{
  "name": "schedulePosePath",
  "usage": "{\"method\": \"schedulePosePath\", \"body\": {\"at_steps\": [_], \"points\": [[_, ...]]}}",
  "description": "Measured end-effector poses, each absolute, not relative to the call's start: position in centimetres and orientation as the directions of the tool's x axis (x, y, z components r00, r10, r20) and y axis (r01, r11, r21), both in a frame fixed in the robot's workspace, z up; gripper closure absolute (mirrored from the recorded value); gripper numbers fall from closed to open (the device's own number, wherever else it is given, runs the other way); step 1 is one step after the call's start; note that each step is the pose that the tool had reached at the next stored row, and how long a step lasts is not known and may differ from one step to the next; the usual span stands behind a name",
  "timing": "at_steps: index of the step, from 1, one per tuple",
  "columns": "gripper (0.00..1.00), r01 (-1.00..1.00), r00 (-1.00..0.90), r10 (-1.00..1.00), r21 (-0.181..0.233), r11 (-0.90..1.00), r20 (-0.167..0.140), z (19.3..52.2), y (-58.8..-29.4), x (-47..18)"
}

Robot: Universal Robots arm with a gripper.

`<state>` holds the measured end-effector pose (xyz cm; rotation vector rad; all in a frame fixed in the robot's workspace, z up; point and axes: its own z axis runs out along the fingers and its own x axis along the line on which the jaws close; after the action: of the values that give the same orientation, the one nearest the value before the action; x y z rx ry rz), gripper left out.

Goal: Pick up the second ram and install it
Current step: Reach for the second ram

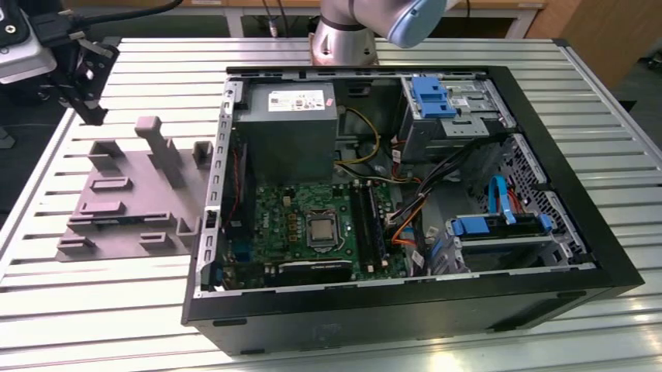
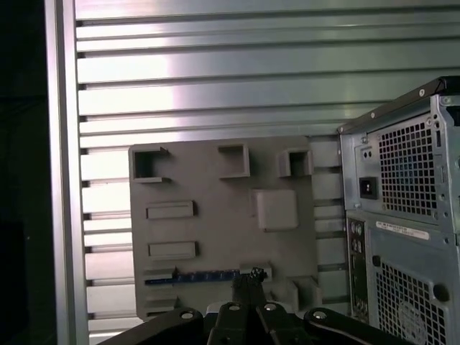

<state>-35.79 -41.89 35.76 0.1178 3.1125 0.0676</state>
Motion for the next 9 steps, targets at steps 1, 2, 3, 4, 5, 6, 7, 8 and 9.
{"method": "schedulePosePath", "body": {"at_steps": [1,2,3,4,5,6,7,8,9], "points": [[0.89,0.075,-0.997,0.076,0.044,0.996,-0.024,35.69,-41.94,-35.87],[0.89,0.075,-0.997,0.076,0.044,0.996,-0.024,35.62,-41.98,-35.95],[0.89,0.075,-0.997,0.076,0.044,0.996,-0.024,35.55,-42.03,-36.02],[0.89,0.075,-0.997,0.076,0.044,0.996,-0.024,35.48,-42.08,-36.09],[0.89,0.075,-0.997,0.076,0.044,0.996,-0.024,35.41,-42.13,-36.16],[0.89,0.075,-0.997,0.076,0.044,0.996,-0.024,35.34,-42.18,-36.22],[0.89,0.075,-0.997,0.076,0.044,0.996,-0.024,35.27,-42.23,-36.29],[0.89,0.075,-0.997,0.076,0.044,0.996,-0.024,35.20,-42.28,-36.34],[0.89,0.075,-0.997,0.076,0.044,0.996,-0.024,35.12,-42.32,-36.40]]}}
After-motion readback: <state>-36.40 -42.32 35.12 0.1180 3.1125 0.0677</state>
